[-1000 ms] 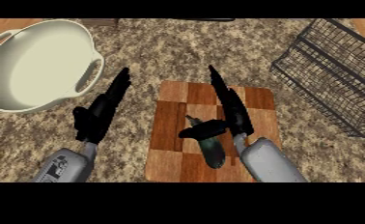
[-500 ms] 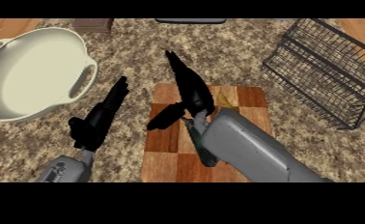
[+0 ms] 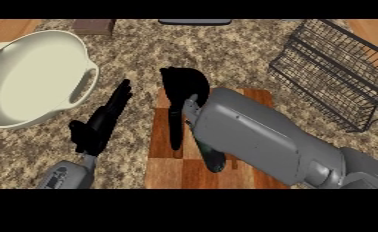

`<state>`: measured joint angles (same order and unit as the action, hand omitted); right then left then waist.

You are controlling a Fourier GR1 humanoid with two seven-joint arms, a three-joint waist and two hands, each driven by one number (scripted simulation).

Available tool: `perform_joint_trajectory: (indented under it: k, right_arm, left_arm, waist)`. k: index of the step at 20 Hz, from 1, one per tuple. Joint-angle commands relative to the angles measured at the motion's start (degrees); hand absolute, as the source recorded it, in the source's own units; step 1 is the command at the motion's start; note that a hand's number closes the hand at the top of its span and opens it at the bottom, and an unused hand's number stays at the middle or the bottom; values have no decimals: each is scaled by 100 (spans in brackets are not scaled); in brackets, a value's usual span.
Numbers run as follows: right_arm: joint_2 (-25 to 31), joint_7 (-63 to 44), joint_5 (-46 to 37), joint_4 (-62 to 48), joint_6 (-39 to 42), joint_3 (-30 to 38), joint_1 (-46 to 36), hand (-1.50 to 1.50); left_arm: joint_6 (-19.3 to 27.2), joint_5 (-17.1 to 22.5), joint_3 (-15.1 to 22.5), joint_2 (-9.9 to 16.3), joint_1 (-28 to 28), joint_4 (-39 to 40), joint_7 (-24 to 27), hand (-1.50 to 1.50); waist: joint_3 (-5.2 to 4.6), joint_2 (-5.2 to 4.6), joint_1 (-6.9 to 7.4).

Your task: Pick the eggplant from the cutting board and place it in the tiered basket

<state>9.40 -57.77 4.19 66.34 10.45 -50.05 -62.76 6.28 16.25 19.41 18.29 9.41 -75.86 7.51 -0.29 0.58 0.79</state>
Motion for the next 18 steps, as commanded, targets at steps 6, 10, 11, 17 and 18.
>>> perform_joint_trajectory:
  k: [6, 10, 11, 17, 18]
  right_arm:
    - [-414, -1897, 1232, -70, 1354, 309, -1048, -150]
    - [-668, -2035, 1001, -191, 875, 0, -1045, -150]
    - [-357, -1808, 708, 121, 686, -215, -692, -150]
    - [-415, -2056, 544, -269, 782, -735, -546, -150]
    - [-411, -2023, 564, -473, 817, -791, -507, -150]
  left_arm:
    - [-15, -66, -38, -23, 0, -67, -111, 0]
    - [-108, -111, -100, 12, -175, -23, 167, 0]
    - [118, -187, -118, -199, -48, 191, 126, 0]
    - [-16, -117, -189, -79, -130, -56, 48, 0]
    - [-130, -56, -260, 33, -110, -45, 5, 0]
  waist:
    - [20, -13, -54]
    - [20, -23, -45]
    - [24, -23, -142]
    - [23, -10, -93]
    - [22, -21, -76]
